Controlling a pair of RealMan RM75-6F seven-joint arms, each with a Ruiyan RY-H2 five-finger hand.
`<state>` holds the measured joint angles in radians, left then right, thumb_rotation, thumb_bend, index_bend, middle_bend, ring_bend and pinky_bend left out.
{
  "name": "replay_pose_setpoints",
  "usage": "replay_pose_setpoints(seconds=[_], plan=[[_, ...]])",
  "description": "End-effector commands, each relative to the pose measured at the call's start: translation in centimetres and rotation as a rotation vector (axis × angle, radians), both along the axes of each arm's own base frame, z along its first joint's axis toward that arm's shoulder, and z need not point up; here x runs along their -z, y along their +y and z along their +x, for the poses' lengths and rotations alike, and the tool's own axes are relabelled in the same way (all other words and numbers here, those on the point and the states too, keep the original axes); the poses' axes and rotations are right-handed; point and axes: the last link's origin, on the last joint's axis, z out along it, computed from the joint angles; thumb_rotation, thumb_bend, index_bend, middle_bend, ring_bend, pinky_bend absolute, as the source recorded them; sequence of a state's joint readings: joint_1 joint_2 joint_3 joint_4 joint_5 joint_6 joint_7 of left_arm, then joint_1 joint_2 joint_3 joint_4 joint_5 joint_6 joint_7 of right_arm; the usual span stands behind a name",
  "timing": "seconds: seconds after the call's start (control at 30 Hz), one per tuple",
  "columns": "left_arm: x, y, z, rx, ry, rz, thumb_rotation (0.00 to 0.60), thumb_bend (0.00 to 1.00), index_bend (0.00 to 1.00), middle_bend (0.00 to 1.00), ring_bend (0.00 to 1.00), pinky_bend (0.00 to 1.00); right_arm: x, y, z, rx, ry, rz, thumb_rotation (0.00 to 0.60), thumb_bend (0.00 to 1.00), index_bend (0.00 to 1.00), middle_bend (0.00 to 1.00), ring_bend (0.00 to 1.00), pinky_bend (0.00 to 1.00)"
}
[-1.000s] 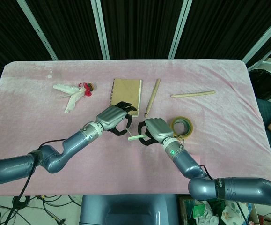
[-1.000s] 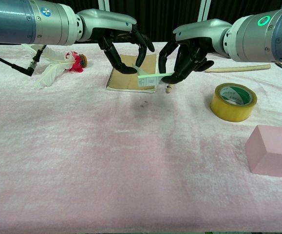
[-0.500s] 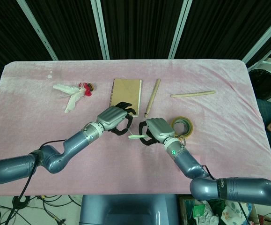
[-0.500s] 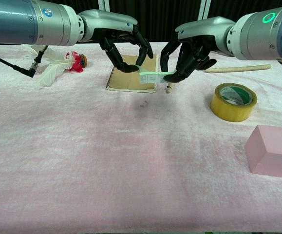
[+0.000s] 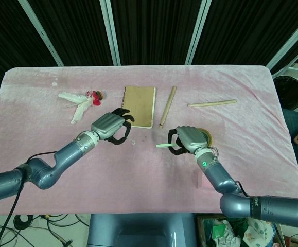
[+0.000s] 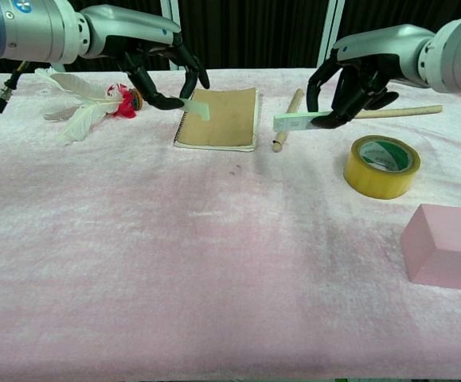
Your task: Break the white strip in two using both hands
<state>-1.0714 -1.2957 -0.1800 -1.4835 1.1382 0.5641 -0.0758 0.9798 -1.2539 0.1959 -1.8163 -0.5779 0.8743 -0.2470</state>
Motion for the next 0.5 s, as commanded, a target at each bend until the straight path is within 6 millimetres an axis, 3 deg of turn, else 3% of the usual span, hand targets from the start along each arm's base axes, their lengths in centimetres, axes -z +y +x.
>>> replay_pose_setpoints(seconds=[0.03, 0.27, 0.5], plan=[[-0.8, -0.3, -1.9, -0.017, 0.007, 0.023, 0.6, 0.58, 0.65, 0.18, 0.0, 0.0, -0.2, -0.1, -1.2, 0.026, 0.006, -0.01, 0.6, 0.45, 0.78, 1.0, 1.0, 0.98], [0.1, -1.7, -6.6, -0.049, 0.028, 0.042, 0.6, 0.57, 0.63, 0.14, 0.0, 0.0, 1.5, 0.4, -3.1, 0.042, -0.002, -0.028, 0.6, 0.45, 0.78, 1.0, 1.0, 0.98], [2.9, -2.8, -8.1, -0.064, 0.025, -0.003, 0.6, 0.57, 0.61, 0.13, 0.0, 0.0, 4.4, 0.8, -3.7, 0.033, 0.016, -0.015, 0.6, 0.45, 0.78, 1.0, 1.0, 0.98]])
